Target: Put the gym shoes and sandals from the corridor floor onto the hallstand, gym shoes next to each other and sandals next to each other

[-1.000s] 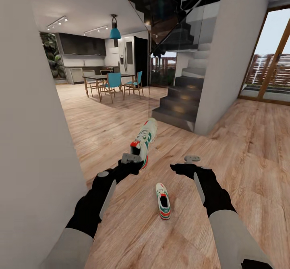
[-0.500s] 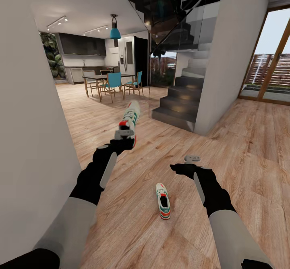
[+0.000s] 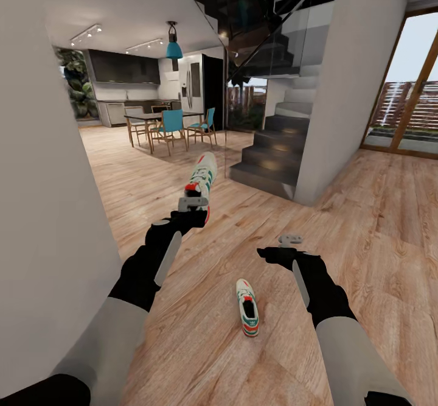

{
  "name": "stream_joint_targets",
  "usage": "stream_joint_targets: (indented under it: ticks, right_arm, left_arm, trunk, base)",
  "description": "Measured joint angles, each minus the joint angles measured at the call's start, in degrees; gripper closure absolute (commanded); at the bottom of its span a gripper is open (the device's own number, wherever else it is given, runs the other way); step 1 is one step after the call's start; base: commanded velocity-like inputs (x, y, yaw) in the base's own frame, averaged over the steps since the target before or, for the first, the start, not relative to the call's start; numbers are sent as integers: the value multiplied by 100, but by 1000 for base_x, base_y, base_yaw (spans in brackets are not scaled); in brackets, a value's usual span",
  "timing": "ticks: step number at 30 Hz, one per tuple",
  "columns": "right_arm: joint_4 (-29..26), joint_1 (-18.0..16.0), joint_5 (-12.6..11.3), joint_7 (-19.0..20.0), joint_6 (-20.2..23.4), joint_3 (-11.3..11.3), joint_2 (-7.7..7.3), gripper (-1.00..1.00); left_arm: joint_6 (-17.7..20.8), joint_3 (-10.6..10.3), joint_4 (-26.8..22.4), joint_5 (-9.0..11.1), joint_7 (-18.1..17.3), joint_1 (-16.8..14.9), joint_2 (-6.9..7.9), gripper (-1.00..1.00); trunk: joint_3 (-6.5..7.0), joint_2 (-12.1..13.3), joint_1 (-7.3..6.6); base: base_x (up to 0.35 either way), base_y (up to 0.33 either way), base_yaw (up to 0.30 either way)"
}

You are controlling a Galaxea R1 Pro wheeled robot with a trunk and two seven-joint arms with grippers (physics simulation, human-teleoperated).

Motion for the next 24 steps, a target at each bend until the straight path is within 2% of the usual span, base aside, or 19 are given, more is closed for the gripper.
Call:
stream_joint_targets:
  ticks: [4,7,16,24]
  right_arm:
    - [0,0,0,-2,0,2,0,-100]
    - [0,0,-2,-3,0,4,0,-100]
    - [0,0,-28,-3,0,-3,0,-100]
    - [0,0,-26,-3,0,-5,0,-100]
  left_arm:
    - [-2,-304,0,14,0,1,0,100]
    - [3,-435,0,9,0,2,0,100]
    - [6,-473,2,-6,2,3,0,100]
    - [2,-474,8,-7,1,3,0,100]
  trunk:
    - [0,0,-1]
    - [0,0,1]
    - [0,0,2]
    - [0,0,0]
  base:
    - [321,79,0]
    - [222,40,0]
    - [54,4,0]
    - [257,0,0]
